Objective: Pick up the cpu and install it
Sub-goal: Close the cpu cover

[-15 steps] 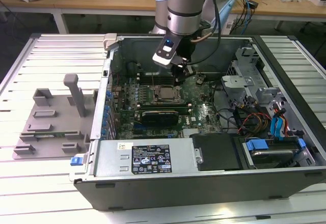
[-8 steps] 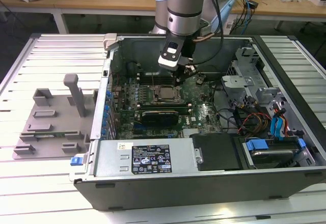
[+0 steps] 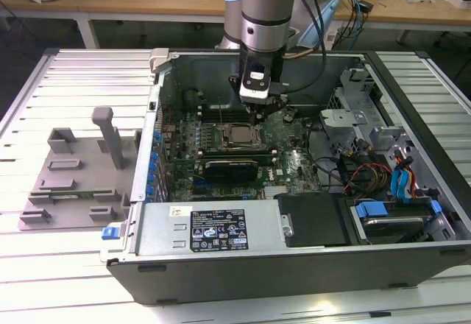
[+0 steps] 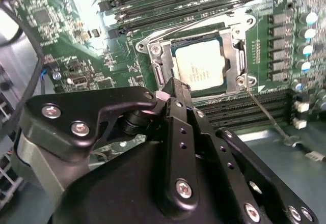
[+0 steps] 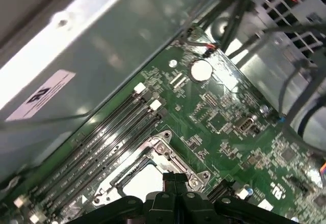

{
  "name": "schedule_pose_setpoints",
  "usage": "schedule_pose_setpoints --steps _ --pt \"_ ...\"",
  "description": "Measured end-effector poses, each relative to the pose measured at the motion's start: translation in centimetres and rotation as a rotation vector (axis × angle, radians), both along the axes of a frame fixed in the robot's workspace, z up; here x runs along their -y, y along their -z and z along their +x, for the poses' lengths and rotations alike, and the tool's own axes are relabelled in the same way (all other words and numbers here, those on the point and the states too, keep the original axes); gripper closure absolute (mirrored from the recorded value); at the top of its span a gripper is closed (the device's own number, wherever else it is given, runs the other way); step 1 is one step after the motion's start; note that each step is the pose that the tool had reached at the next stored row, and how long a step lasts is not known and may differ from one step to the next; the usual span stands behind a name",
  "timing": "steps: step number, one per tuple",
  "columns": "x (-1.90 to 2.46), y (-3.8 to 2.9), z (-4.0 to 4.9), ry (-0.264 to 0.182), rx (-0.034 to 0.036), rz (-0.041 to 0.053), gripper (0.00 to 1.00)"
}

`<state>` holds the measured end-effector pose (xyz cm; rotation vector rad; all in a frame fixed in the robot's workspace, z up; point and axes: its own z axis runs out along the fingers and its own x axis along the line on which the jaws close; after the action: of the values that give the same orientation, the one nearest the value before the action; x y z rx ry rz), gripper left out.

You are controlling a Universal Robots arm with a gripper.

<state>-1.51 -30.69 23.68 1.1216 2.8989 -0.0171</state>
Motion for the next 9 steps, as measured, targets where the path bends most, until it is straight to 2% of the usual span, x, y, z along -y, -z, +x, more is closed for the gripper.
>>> schedule_pose_setpoints --steps 2,3,5,9 --pt "0.0 0.02 0.0 -0.04 0.0 -0.0007 0.89" --pt "0.0 0.04 0.0 -0.088 0.0 -0.0016 0.89" --pt "0.0 0.06 0.0 -0.138 0.0 -0.0028 0.89" --pt "0.0 0.13 0.0 -0.306 0.0 -0.0067 0.89"
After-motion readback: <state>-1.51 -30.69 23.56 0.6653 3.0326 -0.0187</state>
